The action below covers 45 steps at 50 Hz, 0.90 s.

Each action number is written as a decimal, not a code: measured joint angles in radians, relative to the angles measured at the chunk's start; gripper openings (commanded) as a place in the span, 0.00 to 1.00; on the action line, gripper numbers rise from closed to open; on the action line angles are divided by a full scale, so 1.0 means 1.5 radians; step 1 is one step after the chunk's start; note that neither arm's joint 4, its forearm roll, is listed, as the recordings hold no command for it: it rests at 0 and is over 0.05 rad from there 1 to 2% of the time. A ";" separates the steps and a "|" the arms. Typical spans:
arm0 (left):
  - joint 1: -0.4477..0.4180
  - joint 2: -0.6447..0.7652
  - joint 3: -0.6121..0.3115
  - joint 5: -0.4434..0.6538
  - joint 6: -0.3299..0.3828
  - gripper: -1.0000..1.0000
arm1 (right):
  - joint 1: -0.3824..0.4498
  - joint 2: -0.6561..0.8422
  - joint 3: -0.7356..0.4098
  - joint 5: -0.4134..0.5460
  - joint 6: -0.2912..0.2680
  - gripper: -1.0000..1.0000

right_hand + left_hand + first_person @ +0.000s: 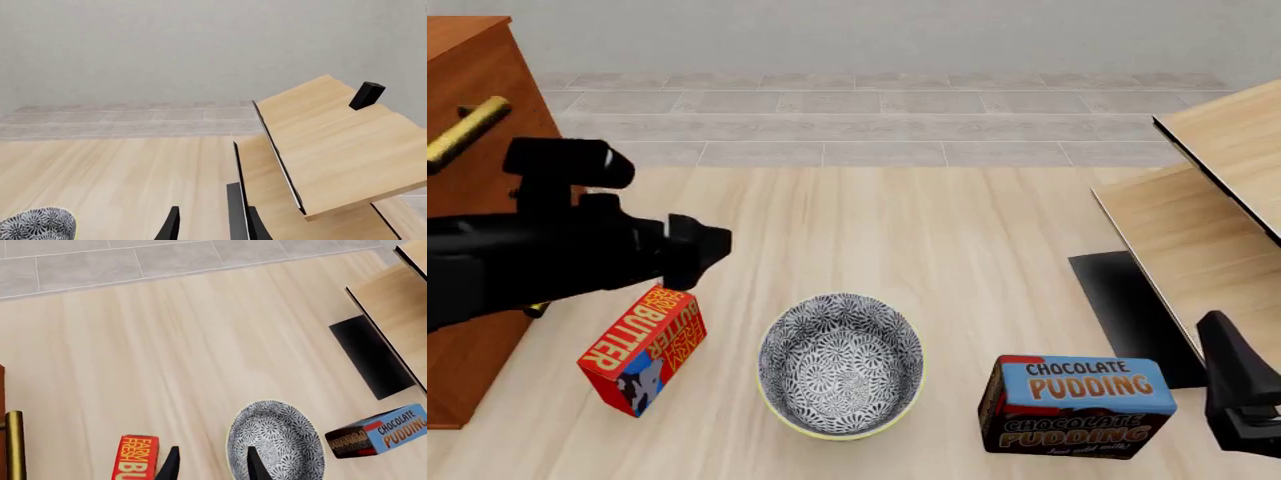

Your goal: Close the top drawer of the cabinet and put the bowl on top of it.

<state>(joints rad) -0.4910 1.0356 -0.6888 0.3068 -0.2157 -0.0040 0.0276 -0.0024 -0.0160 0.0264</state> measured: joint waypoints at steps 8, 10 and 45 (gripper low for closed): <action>-0.013 0.029 0.014 -0.032 -0.022 1.00 | -0.001 0.000 0.000 0.000 0.002 1.00; -0.016 0.034 0.017 -0.037 -0.028 1.00 | -0.001 0.001 0.000 -0.001 0.002 1.00; -0.047 0.107 0.073 -0.123 -0.087 1.00 | 0.001 0.008 0.000 -0.006 0.003 1.00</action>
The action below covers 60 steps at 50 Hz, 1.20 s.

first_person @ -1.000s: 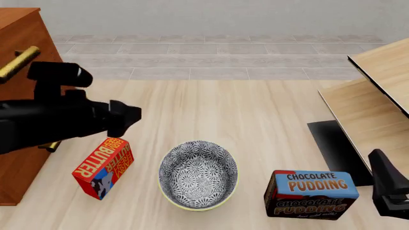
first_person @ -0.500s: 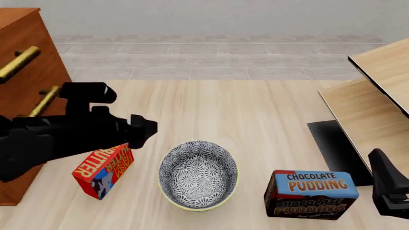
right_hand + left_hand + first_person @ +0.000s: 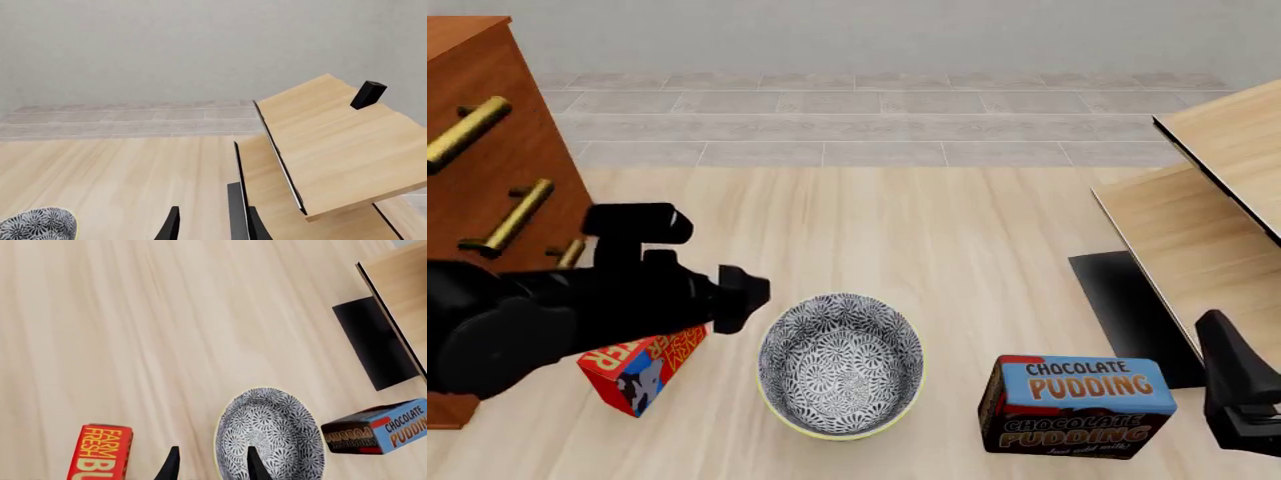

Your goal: Close the top drawer of the cabinet and put the bowl on top of it.

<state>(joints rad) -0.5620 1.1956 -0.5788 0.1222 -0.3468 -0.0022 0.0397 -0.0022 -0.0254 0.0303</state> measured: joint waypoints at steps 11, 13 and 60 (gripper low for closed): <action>-0.009 0.021 0.012 -0.026 -0.014 1.00 | -0.001 -0.002 0.000 0.001 0.002 1.00; -0.010 0.025 0.014 -0.031 -0.017 1.00 | -0.001 -0.002 0.000 0.002 0.002 1.00; -0.040 0.116 0.042 -0.128 -0.069 1.00 | -0.009 -0.006 0.000 0.004 0.007 1.00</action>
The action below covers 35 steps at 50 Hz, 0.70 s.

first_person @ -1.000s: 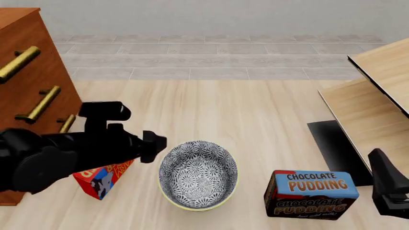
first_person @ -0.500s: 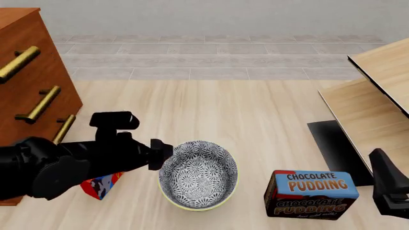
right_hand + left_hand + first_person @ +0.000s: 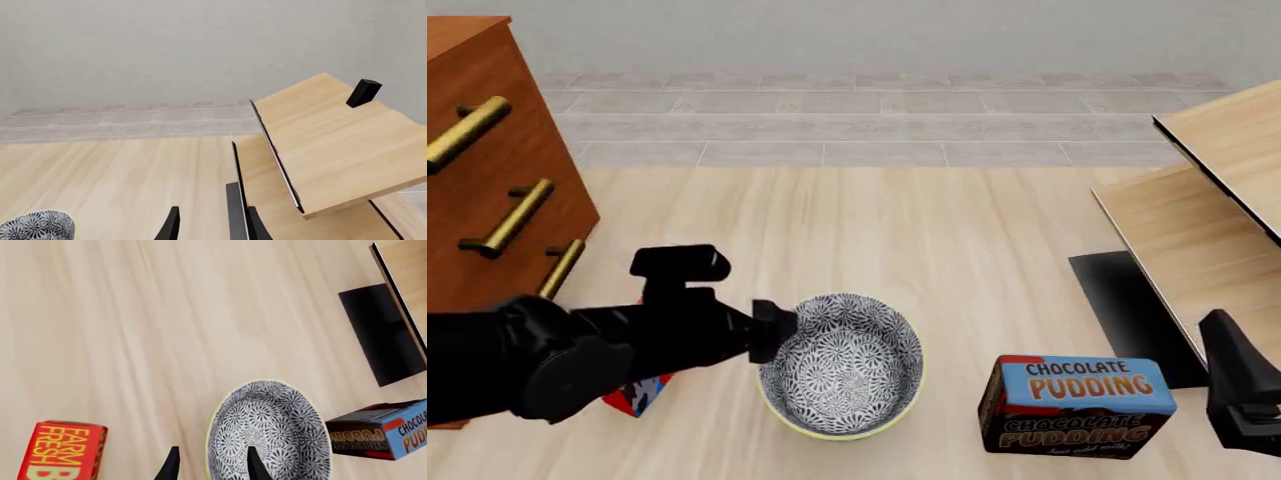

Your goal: Close the top drawer of the cabinet and put the bowl on top of it.

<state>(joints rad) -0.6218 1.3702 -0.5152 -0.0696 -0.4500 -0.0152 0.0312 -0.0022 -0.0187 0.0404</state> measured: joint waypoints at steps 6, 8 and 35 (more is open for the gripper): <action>-0.003 0.012 0.001 -0.011 -0.005 1.00 | 0.000 0.000 0.000 0.000 0.000 1.00; -0.004 0.018 0.002 -0.015 -0.006 1.00 | 0.000 0.000 0.000 0.000 -0.001 1.00; -0.015 0.079 0.015 -0.070 -0.028 1.00 | 0.000 0.000 0.000 0.002 -0.001 1.00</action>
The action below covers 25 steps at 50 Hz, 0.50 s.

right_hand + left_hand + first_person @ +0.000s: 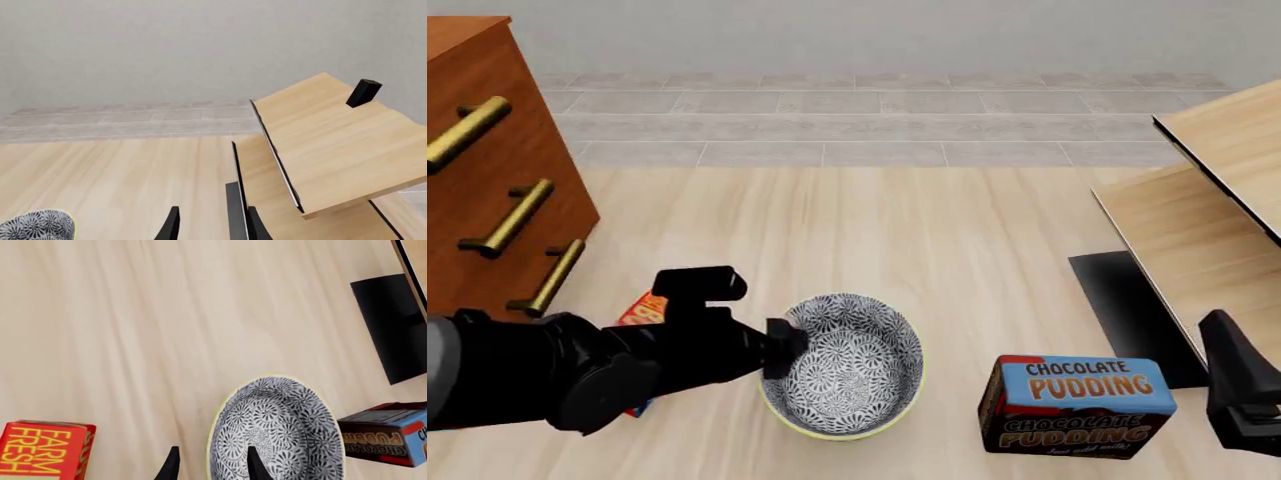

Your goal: Close the top drawer of the cabinet and put the bowl on top of it.

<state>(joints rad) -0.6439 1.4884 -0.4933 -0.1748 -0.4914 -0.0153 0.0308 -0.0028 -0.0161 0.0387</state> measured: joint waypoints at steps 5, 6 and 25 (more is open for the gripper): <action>-0.002 0.007 0.003 -0.008 -0.003 1.00 | 0.000 0.001 0.000 -0.001 0.000 1.00; -0.003 0.008 0.003 -0.010 -0.004 1.00 | 0.000 0.001 0.000 -0.001 0.000 1.00; -0.015 0.036 0.011 -0.039 -0.016 1.00 | -0.004 0.001 0.000 -0.002 0.003 1.00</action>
<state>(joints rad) -0.6659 1.5426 -0.4767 -0.2326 -0.5153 -0.0211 0.0318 -0.0029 -0.0190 0.0435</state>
